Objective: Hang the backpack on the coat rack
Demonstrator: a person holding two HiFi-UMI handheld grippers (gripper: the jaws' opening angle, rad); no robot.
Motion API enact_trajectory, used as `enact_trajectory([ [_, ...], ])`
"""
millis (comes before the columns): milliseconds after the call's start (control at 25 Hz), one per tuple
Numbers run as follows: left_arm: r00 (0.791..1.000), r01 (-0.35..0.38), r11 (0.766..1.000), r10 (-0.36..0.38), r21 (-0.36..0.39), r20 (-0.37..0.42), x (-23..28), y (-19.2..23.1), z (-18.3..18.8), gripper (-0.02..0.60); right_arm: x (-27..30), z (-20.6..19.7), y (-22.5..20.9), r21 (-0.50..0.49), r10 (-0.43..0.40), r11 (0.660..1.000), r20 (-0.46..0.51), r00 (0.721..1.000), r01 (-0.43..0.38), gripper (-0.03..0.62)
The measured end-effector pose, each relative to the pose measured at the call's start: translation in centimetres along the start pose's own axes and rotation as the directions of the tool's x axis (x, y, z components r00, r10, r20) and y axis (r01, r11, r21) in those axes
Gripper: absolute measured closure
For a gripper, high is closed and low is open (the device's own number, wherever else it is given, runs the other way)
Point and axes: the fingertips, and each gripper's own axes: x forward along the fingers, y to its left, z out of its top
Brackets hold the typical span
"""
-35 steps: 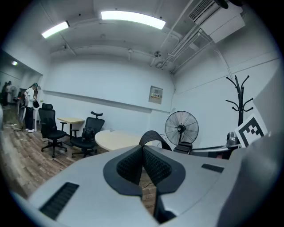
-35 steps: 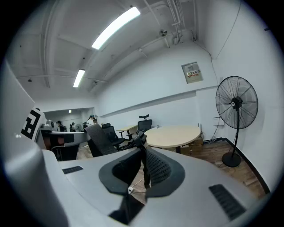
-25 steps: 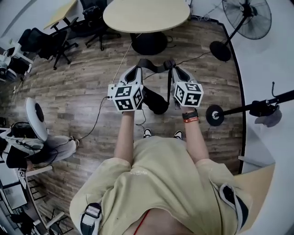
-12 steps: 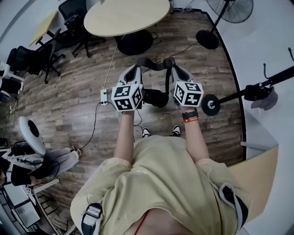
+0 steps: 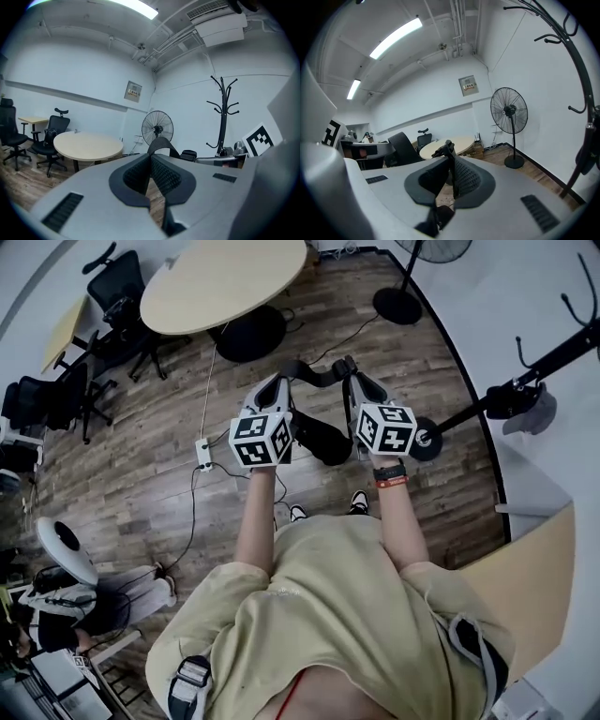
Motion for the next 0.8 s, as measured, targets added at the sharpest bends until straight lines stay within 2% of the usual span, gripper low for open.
enact_trajectory([
  [360,0.995,0.095,0.995,-0.095,0.005,-0.010,4.6,-6.1,0.0,0.557,-2.9,1.0,-6.8,0.037,-0.100,0.994,0.026,0.995,0.099,0.542],
  [800,0.974,0.226,0.973,-0.225,0.035,-0.037,8.7,-13.8,-0.3,0.557,-7.2,1.6,-13.9,0.094,-0.214,0.973,0.050,0.976,0.209,0.542],
])
